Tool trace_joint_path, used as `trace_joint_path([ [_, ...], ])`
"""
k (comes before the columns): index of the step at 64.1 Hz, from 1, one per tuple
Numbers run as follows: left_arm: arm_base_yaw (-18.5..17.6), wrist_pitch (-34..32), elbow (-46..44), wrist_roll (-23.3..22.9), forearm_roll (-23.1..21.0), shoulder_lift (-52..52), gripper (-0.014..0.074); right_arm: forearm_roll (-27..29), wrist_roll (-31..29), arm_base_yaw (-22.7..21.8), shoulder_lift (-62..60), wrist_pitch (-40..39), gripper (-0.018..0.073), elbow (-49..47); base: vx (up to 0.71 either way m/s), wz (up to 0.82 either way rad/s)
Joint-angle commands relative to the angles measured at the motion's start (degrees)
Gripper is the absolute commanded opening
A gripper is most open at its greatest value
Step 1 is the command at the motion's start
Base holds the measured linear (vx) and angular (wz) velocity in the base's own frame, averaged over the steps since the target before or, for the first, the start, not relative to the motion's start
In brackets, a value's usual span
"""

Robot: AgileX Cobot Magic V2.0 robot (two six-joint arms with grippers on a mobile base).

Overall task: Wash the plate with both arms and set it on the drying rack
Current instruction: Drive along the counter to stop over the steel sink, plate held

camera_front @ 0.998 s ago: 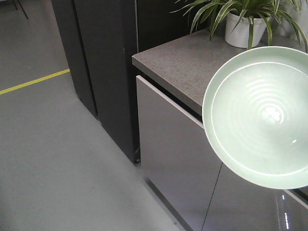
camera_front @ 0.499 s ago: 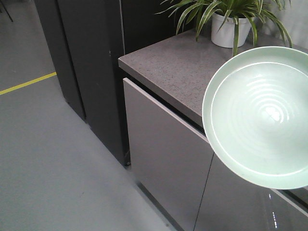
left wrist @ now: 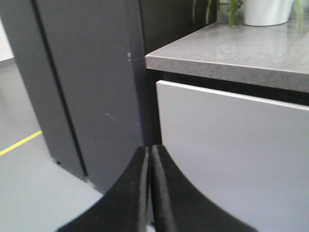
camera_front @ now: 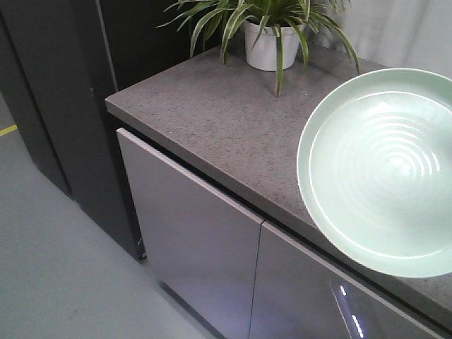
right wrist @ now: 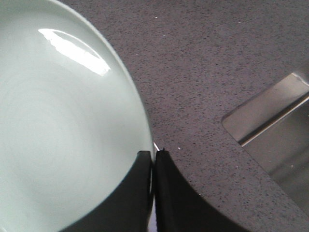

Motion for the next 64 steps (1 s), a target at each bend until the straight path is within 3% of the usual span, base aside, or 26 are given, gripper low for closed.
trace_joint_path([
  [1, -0.35, -3.73, 1.36, -0.13, 0.11, -0.79, -0.0006, 2.59, -0.37, -0.4, -0.36, 0.53, -0.0006, -1.24, 0.09, -0.35],
  [64, -0.35, -3.73, 1.36, -0.13, 0.11, -0.79, -0.0006, 2.59, -0.37, -0.4, -0.36, 0.53, -0.0006, -1.24, 0.08, -0.31],
])
